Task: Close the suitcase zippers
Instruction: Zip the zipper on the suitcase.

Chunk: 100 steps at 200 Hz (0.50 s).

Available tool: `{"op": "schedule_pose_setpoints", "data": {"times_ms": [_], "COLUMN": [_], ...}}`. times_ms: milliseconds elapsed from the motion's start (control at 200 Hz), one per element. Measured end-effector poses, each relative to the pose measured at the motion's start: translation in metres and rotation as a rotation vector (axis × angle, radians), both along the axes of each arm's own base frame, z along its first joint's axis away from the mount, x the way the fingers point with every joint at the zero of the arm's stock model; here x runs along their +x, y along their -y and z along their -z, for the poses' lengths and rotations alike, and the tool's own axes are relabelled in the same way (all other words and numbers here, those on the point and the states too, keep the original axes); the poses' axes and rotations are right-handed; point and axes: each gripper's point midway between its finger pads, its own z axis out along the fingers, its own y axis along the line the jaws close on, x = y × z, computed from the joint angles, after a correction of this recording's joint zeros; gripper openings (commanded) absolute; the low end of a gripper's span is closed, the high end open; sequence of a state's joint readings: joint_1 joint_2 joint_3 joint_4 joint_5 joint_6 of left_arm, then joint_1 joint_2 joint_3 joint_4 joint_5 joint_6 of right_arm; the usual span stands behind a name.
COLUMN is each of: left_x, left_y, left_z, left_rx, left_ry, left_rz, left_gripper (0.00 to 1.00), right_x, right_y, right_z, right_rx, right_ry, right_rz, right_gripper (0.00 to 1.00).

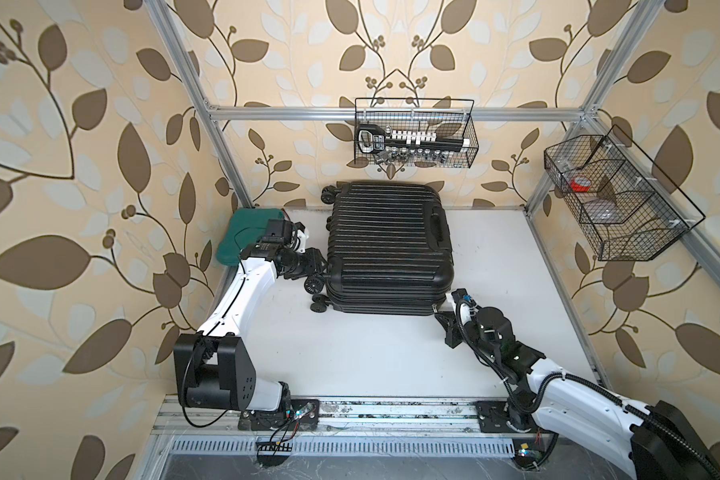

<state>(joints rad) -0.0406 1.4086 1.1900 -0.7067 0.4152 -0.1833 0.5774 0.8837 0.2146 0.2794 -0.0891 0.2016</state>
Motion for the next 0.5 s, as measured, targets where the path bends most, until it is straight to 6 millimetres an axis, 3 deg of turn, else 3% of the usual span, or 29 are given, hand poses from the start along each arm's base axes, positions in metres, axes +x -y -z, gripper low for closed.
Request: {"op": "schedule_pose_setpoints", "data": {"times_ms": [305,500], "left_x": [-0.016,-0.021], "left_y": [0.043,0.052], "left_z": [-0.006,-0.007], "left_rx": [-0.091,-0.110], "left_ry": [-0.007,-0.010], "left_rz": [0.150,0.186], "left_gripper": [0.56,0.56], "right_x": [-0.007,-0.007], "right_y": [-0.014,-0.017], "right_z": [-0.006,-0.004], "right_rx": [0.039,0.034], "right_ry": [0.006,0.003], "right_rz": [-0.076,-0.082], "right_gripper": [0.00,0.00]}}
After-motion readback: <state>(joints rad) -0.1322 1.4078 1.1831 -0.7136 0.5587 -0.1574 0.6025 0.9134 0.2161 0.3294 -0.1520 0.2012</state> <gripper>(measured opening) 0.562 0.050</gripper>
